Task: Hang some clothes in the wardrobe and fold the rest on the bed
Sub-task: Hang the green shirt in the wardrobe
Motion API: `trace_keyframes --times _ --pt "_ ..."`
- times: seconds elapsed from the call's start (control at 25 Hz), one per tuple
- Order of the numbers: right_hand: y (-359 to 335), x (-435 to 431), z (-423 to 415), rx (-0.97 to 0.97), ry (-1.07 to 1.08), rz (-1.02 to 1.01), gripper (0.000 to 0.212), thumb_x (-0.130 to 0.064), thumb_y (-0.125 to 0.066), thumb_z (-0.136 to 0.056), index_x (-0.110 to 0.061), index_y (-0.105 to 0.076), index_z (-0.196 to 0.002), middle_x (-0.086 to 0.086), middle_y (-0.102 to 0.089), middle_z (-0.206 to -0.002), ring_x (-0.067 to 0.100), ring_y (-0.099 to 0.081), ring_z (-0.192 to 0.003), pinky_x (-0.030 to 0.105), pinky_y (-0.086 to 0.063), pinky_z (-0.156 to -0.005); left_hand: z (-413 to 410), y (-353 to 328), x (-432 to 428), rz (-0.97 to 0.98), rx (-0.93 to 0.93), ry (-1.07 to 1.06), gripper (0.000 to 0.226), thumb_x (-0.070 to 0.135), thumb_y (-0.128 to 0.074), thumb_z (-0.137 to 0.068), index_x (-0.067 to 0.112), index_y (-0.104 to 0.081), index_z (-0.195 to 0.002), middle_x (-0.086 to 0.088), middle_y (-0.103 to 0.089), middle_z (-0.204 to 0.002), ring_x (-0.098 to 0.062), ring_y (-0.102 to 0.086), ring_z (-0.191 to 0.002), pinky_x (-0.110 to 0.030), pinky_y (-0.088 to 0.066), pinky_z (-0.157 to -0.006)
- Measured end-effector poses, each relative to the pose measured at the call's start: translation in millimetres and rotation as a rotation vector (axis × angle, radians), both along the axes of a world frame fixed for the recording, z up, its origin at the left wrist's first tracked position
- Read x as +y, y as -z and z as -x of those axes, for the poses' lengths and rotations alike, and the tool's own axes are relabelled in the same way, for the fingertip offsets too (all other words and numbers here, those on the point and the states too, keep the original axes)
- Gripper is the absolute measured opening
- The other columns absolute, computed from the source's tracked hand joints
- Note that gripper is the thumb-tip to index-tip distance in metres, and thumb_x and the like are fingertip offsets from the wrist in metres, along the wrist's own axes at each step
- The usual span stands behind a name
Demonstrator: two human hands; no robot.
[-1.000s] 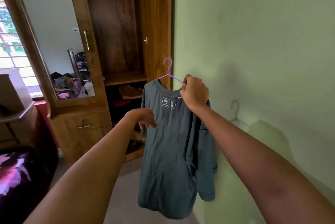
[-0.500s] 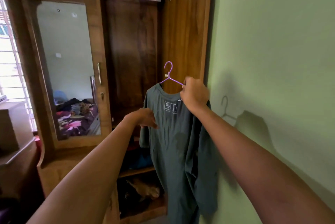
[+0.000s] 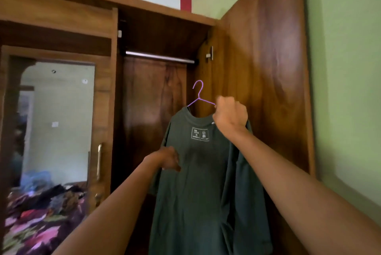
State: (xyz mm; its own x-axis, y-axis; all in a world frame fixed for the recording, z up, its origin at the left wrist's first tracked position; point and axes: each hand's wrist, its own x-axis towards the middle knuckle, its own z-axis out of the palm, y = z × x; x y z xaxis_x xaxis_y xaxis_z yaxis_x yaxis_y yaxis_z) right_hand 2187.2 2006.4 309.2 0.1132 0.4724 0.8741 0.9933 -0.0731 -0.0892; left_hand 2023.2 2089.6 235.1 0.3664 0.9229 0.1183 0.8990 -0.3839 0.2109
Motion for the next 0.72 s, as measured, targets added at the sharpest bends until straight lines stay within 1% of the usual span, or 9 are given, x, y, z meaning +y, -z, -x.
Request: trace_keyframes --times 0.08,0.12,0.2,0.28,0.32,0.4,0.44,0.56,0.72 --pt "-31 37 8 -0.032 0.025 -0.039 0.015 -0.008 -0.051 -0.095 -0.010 -0.059 -0.107 0.010 -0.065 -0.104 0.029 -0.064 -0.094 0.030 -0.039 -0.063 4 -30 45 0.003 0.020 -0.001 0.035 0.027 -0.065 -0.087 0.004 -0.062 -0.114 -0.006 -0.065 -0.094 -0.019 -0.061 -0.071 -0.013 -0.041 -0.042" --pt "-46 55 12 -0.043 0.038 -0.059 0.014 -0.009 -0.052 -0.094 -0.010 -0.058 -0.106 0.010 -0.065 -0.104 0.028 -0.064 -0.095 0.030 -0.039 -0.063 5 -43 62 0.030 0.031 -0.008 0.037 0.027 -0.065 -0.088 0.003 -0.061 -0.117 -0.007 -0.063 -0.095 -0.017 -0.057 -0.065 -0.011 -0.038 -0.034" --pt "-74 93 18 -0.089 0.070 -0.093 0.014 -0.008 -0.053 -0.094 -0.010 -0.058 -0.107 0.009 -0.064 -0.105 0.028 -0.064 -0.095 0.030 -0.039 -0.062 7 -66 96 0.070 0.080 -0.015 0.044 0.028 -0.063 -0.089 0.002 -0.056 -0.124 -0.015 -0.062 -0.114 -0.021 -0.056 -0.077 -0.010 -0.034 -0.027" --pt "-95 122 24 -0.137 0.103 -0.124 0.019 -0.005 -0.049 -0.095 -0.010 -0.057 -0.111 0.010 -0.063 -0.106 0.029 -0.063 -0.097 0.031 -0.038 -0.063 13 -84 129 0.070 0.093 -0.017 0.048 0.029 -0.062 -0.090 0.000 -0.053 -0.127 -0.020 -0.056 -0.128 -0.025 -0.054 -0.089 -0.011 -0.037 -0.029" --pt "-106 140 26 -0.152 0.114 -0.154 0.022 -0.003 -0.045 -0.096 -0.009 -0.057 -0.113 0.011 -0.063 -0.107 0.030 -0.063 -0.098 0.032 -0.038 -0.064 16 -93 149 0.056 0.064 -0.021 0.048 0.029 -0.063 -0.089 -0.001 -0.053 -0.126 -0.021 -0.056 -0.128 -0.026 -0.056 -0.092 -0.012 -0.044 -0.035" --pt "-126 175 26 -0.163 0.121 -0.212 0.027 -0.001 -0.039 -0.096 -0.009 -0.057 -0.116 0.013 -0.062 -0.109 0.033 -0.062 -0.101 0.034 -0.039 -0.067 22 -113 186 0.037 0.034 -0.037 0.050 0.027 -0.067 -0.086 -0.003 -0.054 -0.123 -0.021 -0.058 -0.125 -0.029 -0.061 -0.100 -0.019 -0.056 -0.059" --pt "-137 193 25 -0.166 0.116 -0.233 0.028 -0.001 -0.038 -0.096 -0.009 -0.057 -0.115 0.013 -0.062 -0.110 0.033 -0.062 -0.101 0.034 -0.039 -0.067 24 -124 202 0.019 0.014 -0.053 0.050 0.027 -0.068 -0.086 -0.004 -0.055 -0.122 -0.019 -0.061 -0.120 -0.029 -0.063 -0.095 -0.021 -0.057 -0.060" --pt "-170 247 24 -0.185 0.101 -0.262 0.024 -0.003 -0.041 -0.095 -0.009 -0.058 -0.112 0.013 -0.061 -0.110 0.033 -0.061 -0.101 0.034 -0.039 -0.069 28 -161 243 -0.052 0.002 -0.119 0.050 0.027 -0.067 -0.087 -0.004 -0.055 -0.124 -0.012 -0.062 -0.095 -0.016 -0.055 -0.063 -0.014 -0.041 -0.030" --pt "-199 317 25 -0.215 0.094 -0.298 0.021 -0.007 -0.045 -0.095 -0.011 -0.057 -0.113 0.012 -0.060 -0.111 0.032 -0.061 -0.102 0.035 -0.041 -0.071 28 -202 291 -0.111 -0.021 -0.173 0.054 0.027 -0.065 -0.088 0.001 -0.047 -0.132 -0.009 -0.055 -0.101 -0.012 -0.051 -0.065 -0.014 -0.040 -0.029"
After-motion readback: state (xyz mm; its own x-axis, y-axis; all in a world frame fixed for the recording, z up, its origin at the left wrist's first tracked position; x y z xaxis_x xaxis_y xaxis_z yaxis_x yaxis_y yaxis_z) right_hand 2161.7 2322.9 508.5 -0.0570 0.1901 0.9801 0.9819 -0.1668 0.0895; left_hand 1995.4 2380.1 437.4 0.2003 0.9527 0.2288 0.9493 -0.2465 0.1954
